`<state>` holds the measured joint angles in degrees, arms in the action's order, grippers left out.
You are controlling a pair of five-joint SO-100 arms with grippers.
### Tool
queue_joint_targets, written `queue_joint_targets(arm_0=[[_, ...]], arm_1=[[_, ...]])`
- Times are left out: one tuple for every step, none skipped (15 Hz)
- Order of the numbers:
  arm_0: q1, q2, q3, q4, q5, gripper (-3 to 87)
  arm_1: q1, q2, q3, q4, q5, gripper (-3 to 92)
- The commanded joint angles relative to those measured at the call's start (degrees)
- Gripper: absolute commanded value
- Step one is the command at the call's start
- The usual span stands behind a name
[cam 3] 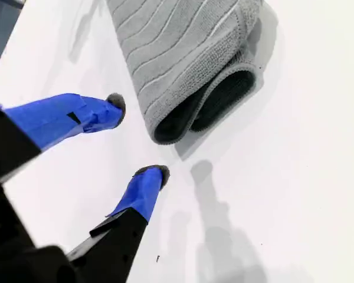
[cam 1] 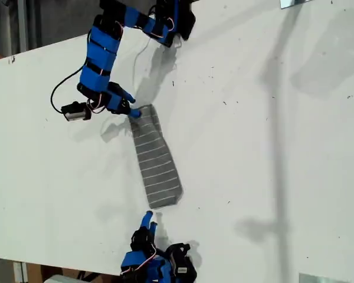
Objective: Grasp corners of a square towel and fold twice.
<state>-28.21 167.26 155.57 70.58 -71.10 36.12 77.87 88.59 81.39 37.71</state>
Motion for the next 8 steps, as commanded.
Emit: queue_joint_targets(arm_0=[[-3.4, 0.7, 2.8, -3.6, 1.8, 19.4], [-5.2, 0.7, 4.9, -4.9, 2.5, 19.4], [-6.9, 0.7, 6.9, -6.2, 3.3, 19.4], [-8.4, 1.1, 8.6, -7.5, 3.8, 19.4], [-9.0, 1.2, 10.1, -8.9, 3.9, 19.4], [-9.1, 1.2, 11.4, -10.5, 3.7, 19.5], [-9.4, 1.2, 13.3, -12.4, 3.6, 19.7], [-9.6, 1.1, 13.7, -12.8, 3.3, 19.8]], arm_1=[[2.1, -7.4, -6.3, -1.7, -1.9, 18.6], [1.7, -9.8, -9.8, -0.8, -2.0, 18.6], [1.2, -10.5, -12.7, 0.7, -2.1, 18.6], [1.3, -10.5, -13.4, 1.1, -2.1, 18.6], [1.8, -11.8, -12.5, 0.7, -2.1, 18.6], [1.8, -14.5, -12.1, 0.8, -2.1, 18.7], [0.8, -15.6, -12.0, 1.1, -1.9, 18.8], [-0.5, -14.2, -12.0, 1.8, -1.7, 18.8]])
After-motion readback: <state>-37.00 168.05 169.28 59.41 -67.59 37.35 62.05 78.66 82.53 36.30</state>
